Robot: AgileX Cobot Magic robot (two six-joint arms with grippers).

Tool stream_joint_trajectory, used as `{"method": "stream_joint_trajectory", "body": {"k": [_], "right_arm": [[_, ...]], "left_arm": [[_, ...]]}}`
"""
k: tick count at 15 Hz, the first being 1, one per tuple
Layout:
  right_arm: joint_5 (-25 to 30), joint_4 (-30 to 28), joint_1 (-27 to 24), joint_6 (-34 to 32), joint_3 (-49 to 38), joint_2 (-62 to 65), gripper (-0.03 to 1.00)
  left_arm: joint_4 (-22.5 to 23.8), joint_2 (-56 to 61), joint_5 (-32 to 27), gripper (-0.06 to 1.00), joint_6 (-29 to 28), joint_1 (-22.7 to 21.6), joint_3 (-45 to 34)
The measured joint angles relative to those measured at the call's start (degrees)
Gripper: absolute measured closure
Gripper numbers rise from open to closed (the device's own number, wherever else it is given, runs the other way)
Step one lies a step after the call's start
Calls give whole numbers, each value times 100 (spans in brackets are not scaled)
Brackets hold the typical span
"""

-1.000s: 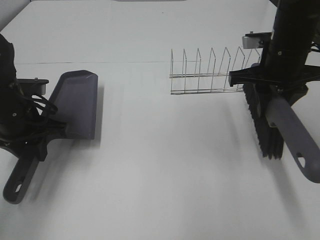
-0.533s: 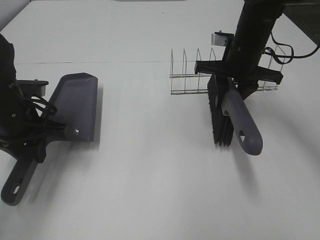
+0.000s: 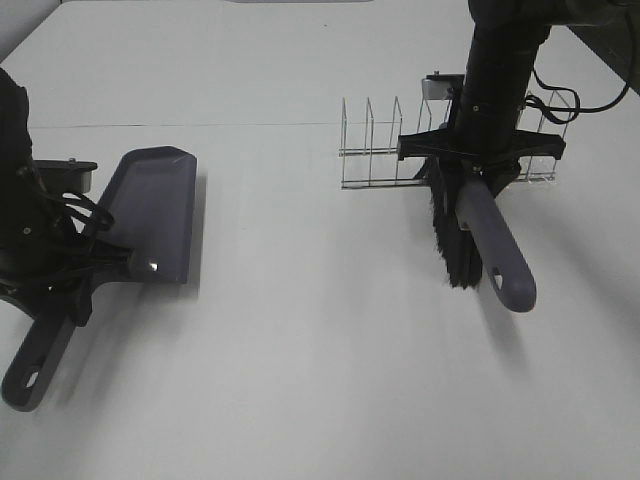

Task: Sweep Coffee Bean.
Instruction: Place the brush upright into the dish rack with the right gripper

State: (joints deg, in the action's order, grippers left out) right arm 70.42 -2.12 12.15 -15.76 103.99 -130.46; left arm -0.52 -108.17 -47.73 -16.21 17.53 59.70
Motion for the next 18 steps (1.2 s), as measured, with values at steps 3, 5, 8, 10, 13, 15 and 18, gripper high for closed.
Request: {"method": "stream_joint_trajectory", "body": {"k": [3,5,8,10,13,15,18], "right_arm": [[57,-34,0,0,756,-395,61],[80,-115,0,0,1169,-636,61],[172,-252,-23,40,1891,-1037,61],[195,-332,-29,46,2332,-1226,61],[97,-413,-52,292,2636,-1272,61],[80,-372,-69,424,2636,-1306,61],[97,-350,-80,476,2681,-1387,61]], "left_arm": [[0,0,-74,61,17,0,0],[11,0,-132,61,17,0,0],[52,0,-155,61,17,0,0],[52,0,-229,61,17,0,0],[52,0,-269,61,40,0,0],[52,0,-269,61,40,0,0],[52,0,-269,61,46,0,0]]}}
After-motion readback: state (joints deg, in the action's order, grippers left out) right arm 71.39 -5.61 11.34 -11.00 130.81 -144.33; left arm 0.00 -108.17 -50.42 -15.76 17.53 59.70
